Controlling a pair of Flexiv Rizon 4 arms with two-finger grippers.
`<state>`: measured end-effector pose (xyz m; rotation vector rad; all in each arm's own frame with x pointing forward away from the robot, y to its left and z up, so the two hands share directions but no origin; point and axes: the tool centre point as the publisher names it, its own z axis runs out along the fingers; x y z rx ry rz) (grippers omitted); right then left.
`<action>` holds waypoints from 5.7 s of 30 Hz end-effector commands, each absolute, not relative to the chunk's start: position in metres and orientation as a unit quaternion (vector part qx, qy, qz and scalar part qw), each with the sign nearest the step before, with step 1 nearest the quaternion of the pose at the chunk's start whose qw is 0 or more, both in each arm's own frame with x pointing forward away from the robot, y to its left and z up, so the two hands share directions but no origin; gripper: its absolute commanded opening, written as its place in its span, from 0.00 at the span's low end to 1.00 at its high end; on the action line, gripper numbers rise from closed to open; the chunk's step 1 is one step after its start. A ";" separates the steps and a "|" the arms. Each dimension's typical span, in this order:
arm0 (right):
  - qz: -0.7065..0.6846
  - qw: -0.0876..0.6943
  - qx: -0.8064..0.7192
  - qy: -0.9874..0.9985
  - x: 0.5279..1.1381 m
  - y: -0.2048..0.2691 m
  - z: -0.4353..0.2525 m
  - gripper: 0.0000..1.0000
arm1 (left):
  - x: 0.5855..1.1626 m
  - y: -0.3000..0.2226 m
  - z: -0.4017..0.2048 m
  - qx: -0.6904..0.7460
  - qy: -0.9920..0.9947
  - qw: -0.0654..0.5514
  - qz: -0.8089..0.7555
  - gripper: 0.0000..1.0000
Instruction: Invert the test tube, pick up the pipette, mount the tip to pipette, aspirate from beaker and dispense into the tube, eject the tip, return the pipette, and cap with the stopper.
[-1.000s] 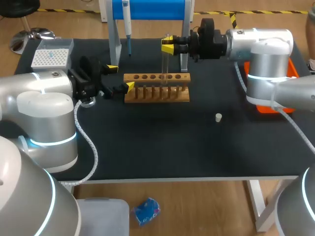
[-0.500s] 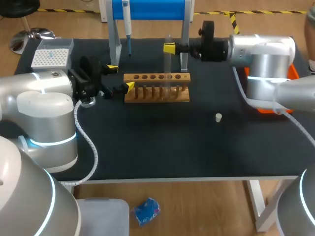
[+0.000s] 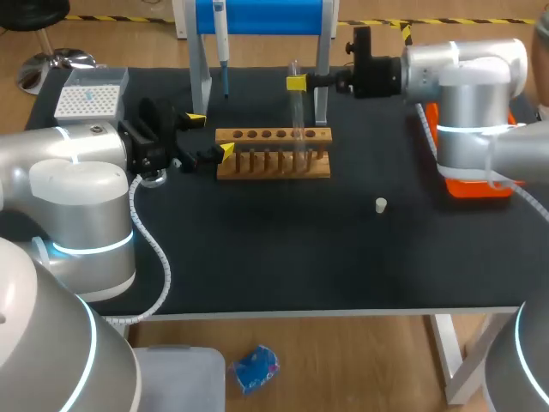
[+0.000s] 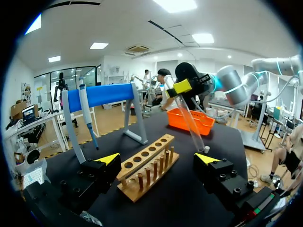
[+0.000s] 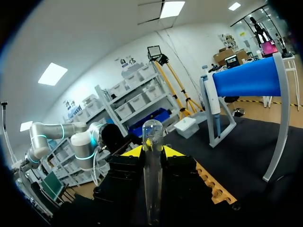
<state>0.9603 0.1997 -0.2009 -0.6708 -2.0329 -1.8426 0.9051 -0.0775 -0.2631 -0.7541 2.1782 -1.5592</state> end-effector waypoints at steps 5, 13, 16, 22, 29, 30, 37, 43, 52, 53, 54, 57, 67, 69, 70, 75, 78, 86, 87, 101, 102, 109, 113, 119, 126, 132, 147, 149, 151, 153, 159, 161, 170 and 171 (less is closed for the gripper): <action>-0.664 0.324 -0.335 -0.585 0.957 0.195 -0.204 0.00 | 0.905 -0.078 -0.265 -0.267 0.769 0.180 -0.552 1.00; -0.622 0.433 -0.370 -0.537 0.959 0.193 -0.205 0.00 | 0.905 -0.078 -0.265 -0.267 0.769 0.180 -0.552 1.00; -0.602 0.442 -0.388 -0.540 0.960 0.191 -0.210 0.00 | 0.905 -0.078 -0.265 -0.267 0.769 0.180 -0.552 1.00; -0.557 0.451 -0.412 -0.563 0.965 0.187 -0.221 0.00 | 0.905 -0.078 -0.265 -0.267 0.769 0.180 -0.552 1.00; -0.539 0.459 -0.417 -0.570 0.970 0.186 -0.229 0.00 | 0.905 -0.078 -0.265 -0.267 0.769 0.180 -0.552 1.00; -0.536 0.463 -0.419 -0.568 0.970 0.186 -0.230 0.00 | 0.905 -0.078 -0.265 -0.267 0.769 0.180 -0.552 1.00; -0.537 0.486 -0.432 -0.538 0.971 0.188 -0.236 0.00 | 0.905 -0.078 -0.265 -0.267 0.769 0.180 -0.552 1.00; -0.530 0.504 -0.444 -0.518 0.967 0.191 -0.244 0.00 | 0.905 -0.078 -0.265 -0.267 0.769 0.180 -0.552 1.00; -0.515 0.513 -0.455 -0.514 0.965 0.194 -0.248 0.00 | 0.905 -0.078 -0.265 -0.267 0.769 0.180 -0.552 1.00; -0.514 0.519 -0.457 -0.509 0.965 0.194 -0.248 0.00 | 0.905 -0.078 -0.265 -0.267 0.769 0.180 -0.552 1.00; -0.513 0.520 -0.457 -0.508 0.965 0.194 -0.248 0.00 | 0.905 -0.078 -0.265 -0.267 0.769 0.180 -0.552 1.00; -0.501 0.524 -0.458 -0.514 0.964 0.193 -0.248 0.00 | 0.905 -0.078 -0.265 -0.267 0.769 0.180 -0.552 1.00; -0.492 0.515 -0.465 -0.525 0.966 0.185 -0.239 0.00 | 0.905 -0.078 -0.265 -0.267 0.769 0.180 -0.552 1.00; -0.492 0.514 -0.465 -0.527 0.965 0.185 -0.238 0.00 | 0.905 -0.078 -0.265 -0.267 0.769 0.180 -0.552 1.00; -0.492 0.513 -0.465 -0.527 0.965 0.185 -0.237 0.00 | 0.905 -0.078 -0.265 -0.267 0.769 0.180 -0.552 1.00; -0.493 0.512 -0.465 -0.528 0.963 0.185 -0.231 0.00 | 0.905 -0.078 -0.265 -0.267 0.769 0.180 -0.552 1.00; -0.494 0.510 -0.465 -0.529 0.961 0.185 -0.228 0.00 | 0.905 -0.078 -0.265 -0.267 0.769 0.180 -0.552 1.00; -0.498 0.508 -0.468 -0.524 0.961 0.185 -0.227 0.00 | 0.905 -0.078 -0.265 -0.267 0.769 0.180 -0.552 1.00; -0.498 0.508 -0.468 -0.524 0.961 0.185 -0.227 0.00 | 0.905 -0.078 -0.265 -0.267 0.769 0.180 -0.552 1.00; -0.498 0.508 -0.468 -0.524 0.961 0.185 -0.227 0.00 | 0.879 -0.104 -0.258 -0.184 0.722 0.309 -0.592 1.00; -0.498 0.508 -0.468 -0.524 0.961 0.185 -0.227 0.00 | 0.874 -0.108 -0.257 -0.165 0.717 0.332 -0.591 1.00; -0.498 0.508 -0.468 -0.524 0.961 0.185 -0.227 0.00 | 0.859 -0.122 -0.258 -0.118 0.700 0.369 -0.600 1.00; -0.498 0.508 -0.468 -0.524 0.961 0.185 -0.227 0.00 | 0.859 -0.122 -0.258 -0.118 0.700 0.369 -0.600 1.00; -0.498 0.508 -0.468 -0.524 0.961 0.185 -0.227 0.00 | 0.859 -0.122 -0.258 -0.118 0.700 0.369 -0.600 1.00; -0.498 0.508 -0.468 -0.524 0.961 0.185 -0.227 0.00 | 0.860 -0.131 -0.227 0.089 0.678 0.430 -0.590 1.00; -0.498 0.508 -0.468 -0.524 0.961 0.185 -0.227 0.00 | 0.855 -0.143 -0.215 0.241 0.674 0.426 -0.553 1.00; -0.498 0.508 -0.468 -0.524 0.961 0.185 -0.227 0.00 | 0.858 -0.165 -0.223 0.391 0.640 0.466 -0.469 1.00; -0.498 0.508 -0.468 -0.524 0.961 0.185 -0.227 0.00 | 0.858 -0.165 -0.223 0.391 0.640 0.466 -0.469 1.00; -0.498 0.508 -0.468 -0.524 0.961 0.185 -0.227 0.00 | 0.858 -0.165 -0.223 0.391 0.640 0.466 -0.469 1.00; -0.498 0.508 -0.468 -0.524 0.961 0.185 -0.227 0.00 | 0.858 -0.165 -0.223 0.391 0.640 0.466 -0.469 1.00; -0.498 0.508 -0.468 -0.524 0.961 0.185 -0.227 0.00 | 0.855 -0.174 -0.219 0.399 0.625 0.492 -0.457 1.00; -0.498 0.508 -0.468 -0.524 0.961 0.185 -0.227 0.00 | 0.853 -0.181 -0.216 0.406 0.622 0.502 -0.443 1.00; -0.498 0.508 -0.468 -0.524 0.961 0.185 -0.227 0.00 | 0.847 -0.218 -0.221 0.436 0.585 0.549 -0.408 1.00; -0.498 0.508 -0.468 -0.524 0.961 0.185 -0.227 0.00 | 0.848 -0.221 -0.223 0.435 0.584 0.551 -0.407 1.00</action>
